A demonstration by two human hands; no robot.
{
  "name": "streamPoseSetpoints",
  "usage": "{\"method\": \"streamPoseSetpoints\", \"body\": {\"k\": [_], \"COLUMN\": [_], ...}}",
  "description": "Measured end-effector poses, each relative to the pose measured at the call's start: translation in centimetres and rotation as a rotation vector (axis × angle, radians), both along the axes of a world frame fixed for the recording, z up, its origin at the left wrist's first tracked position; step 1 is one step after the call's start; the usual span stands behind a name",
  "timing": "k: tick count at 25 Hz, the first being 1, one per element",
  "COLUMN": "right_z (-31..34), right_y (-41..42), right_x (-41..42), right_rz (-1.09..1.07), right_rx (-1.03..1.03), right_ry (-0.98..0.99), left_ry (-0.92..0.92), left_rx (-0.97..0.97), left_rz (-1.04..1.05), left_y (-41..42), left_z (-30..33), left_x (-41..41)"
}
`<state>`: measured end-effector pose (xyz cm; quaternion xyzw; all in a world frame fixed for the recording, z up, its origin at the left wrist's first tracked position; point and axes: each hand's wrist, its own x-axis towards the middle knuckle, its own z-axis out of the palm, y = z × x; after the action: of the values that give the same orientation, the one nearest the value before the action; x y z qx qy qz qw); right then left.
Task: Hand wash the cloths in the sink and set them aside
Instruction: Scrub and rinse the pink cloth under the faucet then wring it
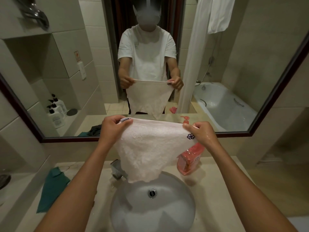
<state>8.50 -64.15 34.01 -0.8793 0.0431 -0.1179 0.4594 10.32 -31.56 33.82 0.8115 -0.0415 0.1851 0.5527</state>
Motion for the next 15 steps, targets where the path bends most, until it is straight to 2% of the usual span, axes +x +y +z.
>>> {"method": "streamPoseSetpoints", "body": {"k": [2, 4, 8, 10, 15], "right_z": [-0.1, -0.3, -0.7, -0.9, -0.6], "right_y": [-0.2, -0.1, 0.4, 0.6, 2.9], "right_x": [0.1, -0.2, -0.9, -1.0, -1.7], "right_rz": [0.007, -0.006, 0.010, 0.002, -0.013], "right_rx": [0.031, 0.198, 0.704, 0.883, 0.893], "right_ry": [0.003, 0.071, 0.288, 0.297, 0.268], "left_ry": [0.012, 0.127, 0.408, 0.477, 0.545], "left_rx": [0.131, 0.124, -0.308, -0.374, -0.368], "left_rz": [0.032, 0.011, -0.122, -0.173, -0.204], "left_y": [0.3, 0.7, 0.9, 0.9, -0.7], "left_z": [0.5, 0.6, 0.3, 0.3, 0.7], "left_x": [0.0, -0.1, -0.7, -0.7, -1.3]}}
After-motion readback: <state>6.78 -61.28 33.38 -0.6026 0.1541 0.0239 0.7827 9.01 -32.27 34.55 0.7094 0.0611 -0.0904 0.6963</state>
